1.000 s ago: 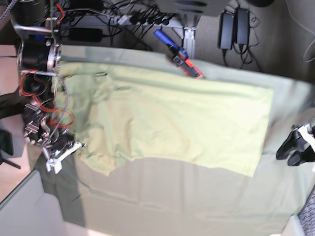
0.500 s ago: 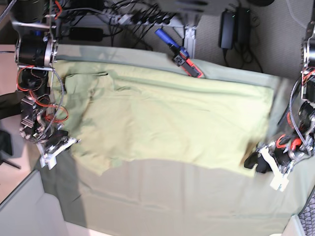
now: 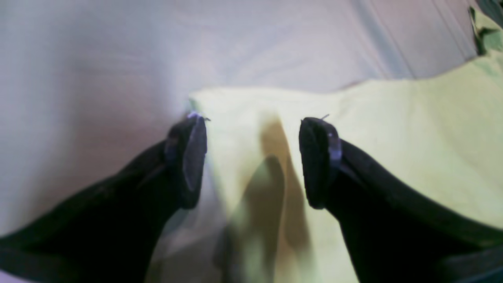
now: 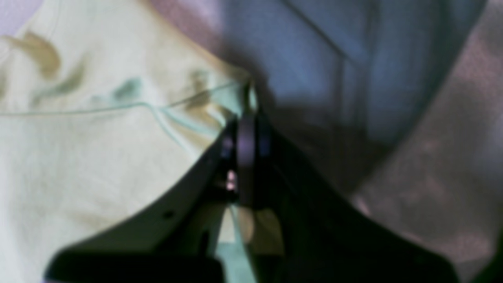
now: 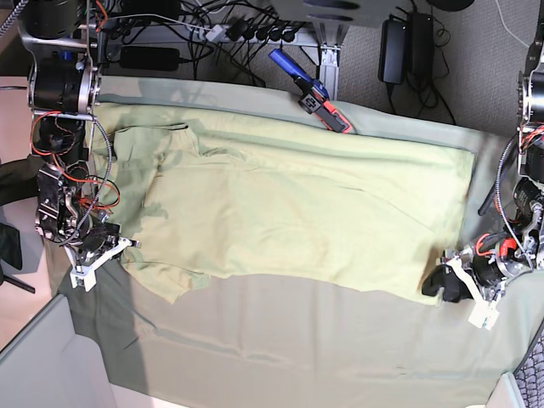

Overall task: Fold the T-shirt properly
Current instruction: 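Fold the grasped side over the shirt body with both grippers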

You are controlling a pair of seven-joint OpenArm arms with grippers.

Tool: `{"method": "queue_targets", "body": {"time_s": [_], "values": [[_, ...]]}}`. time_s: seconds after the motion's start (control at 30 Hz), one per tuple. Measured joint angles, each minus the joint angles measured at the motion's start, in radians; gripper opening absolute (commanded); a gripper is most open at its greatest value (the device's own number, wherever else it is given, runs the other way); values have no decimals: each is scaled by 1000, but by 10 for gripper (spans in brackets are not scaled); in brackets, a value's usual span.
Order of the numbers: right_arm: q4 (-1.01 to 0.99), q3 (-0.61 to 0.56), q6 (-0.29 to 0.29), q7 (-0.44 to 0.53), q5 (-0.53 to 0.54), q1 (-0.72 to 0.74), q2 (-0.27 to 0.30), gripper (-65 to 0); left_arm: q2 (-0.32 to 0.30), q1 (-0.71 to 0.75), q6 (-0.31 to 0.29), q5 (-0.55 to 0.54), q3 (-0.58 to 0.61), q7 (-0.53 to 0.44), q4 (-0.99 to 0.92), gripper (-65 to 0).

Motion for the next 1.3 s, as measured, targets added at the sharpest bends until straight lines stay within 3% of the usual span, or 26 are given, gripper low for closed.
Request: {"method": "queue_targets", "body": {"time_s": [0.3, 0.63, 0.7, 0.8, 0.97, 1.07, 1.3], "values": [[0, 0, 0, -8, 59, -5, 14, -650, 27, 6, 0, 46, 0, 8, 0, -248], [0, 0, 1, -10, 59, -9, 32, -650, 61, 6, 0, 2, 0, 34, 0, -254], [0, 0, 1, -10, 59, -10, 40, -650, 62, 6, 0, 2, 0, 34, 0, -362], [0, 0, 1, -8, 59, -11, 45, -650, 62, 7, 0, 9, 0, 13, 0, -636], [0, -1, 2, -11, 68, -11, 50, -650, 42, 6, 0, 1, 0, -14, 0, -650], [6, -1, 3, -30, 67, -12, 71, -650, 17, 9, 0, -4, 0, 84, 24, -650], [112, -3, 12, -84, 193, -66, 147, -650, -18, 41, 0, -217, 1, 300, 154, -650]]}}
